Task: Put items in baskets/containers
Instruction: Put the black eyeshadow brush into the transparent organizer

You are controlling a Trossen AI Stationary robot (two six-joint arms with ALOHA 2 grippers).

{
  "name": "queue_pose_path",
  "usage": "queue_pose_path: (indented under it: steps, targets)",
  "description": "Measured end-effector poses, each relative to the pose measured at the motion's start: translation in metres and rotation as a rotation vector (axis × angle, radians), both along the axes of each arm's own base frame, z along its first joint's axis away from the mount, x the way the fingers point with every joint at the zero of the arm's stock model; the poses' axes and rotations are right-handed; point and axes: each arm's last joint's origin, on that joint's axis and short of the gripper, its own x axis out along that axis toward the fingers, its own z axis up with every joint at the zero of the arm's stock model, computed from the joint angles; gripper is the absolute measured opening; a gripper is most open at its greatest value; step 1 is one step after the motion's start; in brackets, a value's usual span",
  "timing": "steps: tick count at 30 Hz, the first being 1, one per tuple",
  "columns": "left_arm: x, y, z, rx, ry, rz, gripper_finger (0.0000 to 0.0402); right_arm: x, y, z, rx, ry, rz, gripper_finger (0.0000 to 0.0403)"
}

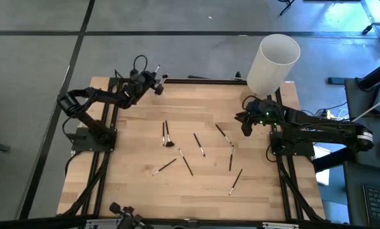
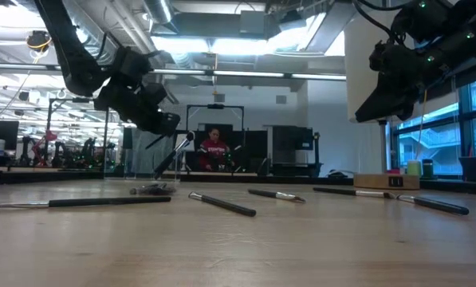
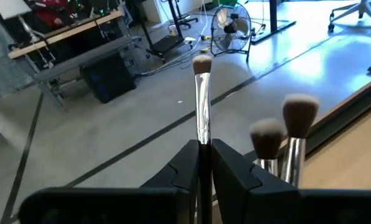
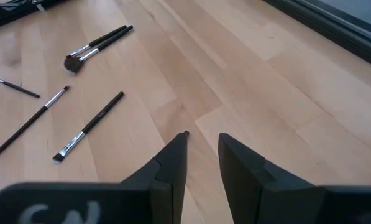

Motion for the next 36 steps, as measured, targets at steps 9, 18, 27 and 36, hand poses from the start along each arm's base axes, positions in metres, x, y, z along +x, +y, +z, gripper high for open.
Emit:
queue_pose_path:
  steps: [9,18,27,36]
  targets:
    - [-0.005,0.007,-0.002,0.001,-0.006,0.003,0.0037,0.0,0.0,0.0,0.0,0.001,0.0,0.0092]
    - [-0.013,0.001,-0.012,-0.016,-0.012,0.013,0.0036,-0.002,0.001,-0.004,0.04,0.039,-0.006,0.0092]
    - [-0.026,-0.008,-0.021,0.005,-0.056,0.032,0.0037,-0.004,0.002,-0.007,0.059,0.074,-0.011,0.0092]
    - [-0.026,-0.008,-0.019,-0.002,-0.091,0.039,0.0069,-0.004,0.002,-0.007,0.057,0.069,-0.01,0.0092]
